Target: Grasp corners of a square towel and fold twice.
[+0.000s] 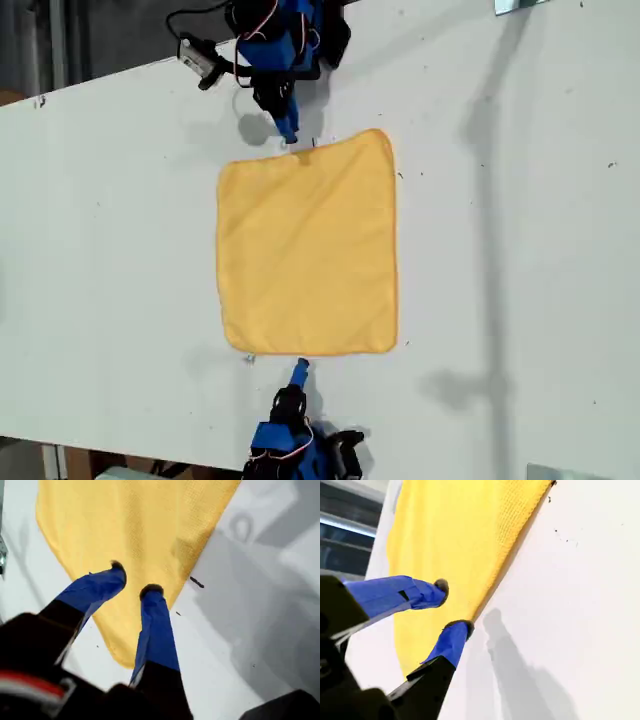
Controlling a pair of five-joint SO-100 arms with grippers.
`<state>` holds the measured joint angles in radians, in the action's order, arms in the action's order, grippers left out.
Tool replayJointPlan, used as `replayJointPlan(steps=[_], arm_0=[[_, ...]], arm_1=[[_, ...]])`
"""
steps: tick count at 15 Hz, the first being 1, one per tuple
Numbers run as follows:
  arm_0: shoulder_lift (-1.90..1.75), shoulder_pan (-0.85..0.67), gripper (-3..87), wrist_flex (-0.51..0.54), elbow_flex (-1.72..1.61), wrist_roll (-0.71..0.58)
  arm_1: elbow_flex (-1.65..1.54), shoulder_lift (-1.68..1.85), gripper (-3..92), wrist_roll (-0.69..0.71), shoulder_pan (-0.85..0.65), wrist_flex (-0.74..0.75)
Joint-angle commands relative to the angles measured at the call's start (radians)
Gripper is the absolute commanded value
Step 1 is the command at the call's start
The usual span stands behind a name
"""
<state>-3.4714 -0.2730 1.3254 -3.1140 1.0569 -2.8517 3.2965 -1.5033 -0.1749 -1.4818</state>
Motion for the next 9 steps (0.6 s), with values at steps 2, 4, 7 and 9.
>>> replayJointPlan(steps=[2, 4, 7, 9], arm_0=[[-0.006, -0.423, 7.9, 0.014, 0.02, 0.345], [-0.006, -0.423, 6.5, 0.014, 0.02, 0.341], [-0.006, -0.423, 5.6, 0.014, 0.02, 0.339], [0.005, -0.353, 10.8, -0.077, 0.02, 0.296]], arm_1=[[-0.002, -0.008, 0.0, 0.374, -0.334, 0.069], [-0.003, -0.008, 0.0, 0.374, -0.334, 0.069], [0.0, -0.008, 1.3, 0.385, -0.341, 0.067], [0.014, -0.087, 14.4, 0.442, -0.224, 0.199]])
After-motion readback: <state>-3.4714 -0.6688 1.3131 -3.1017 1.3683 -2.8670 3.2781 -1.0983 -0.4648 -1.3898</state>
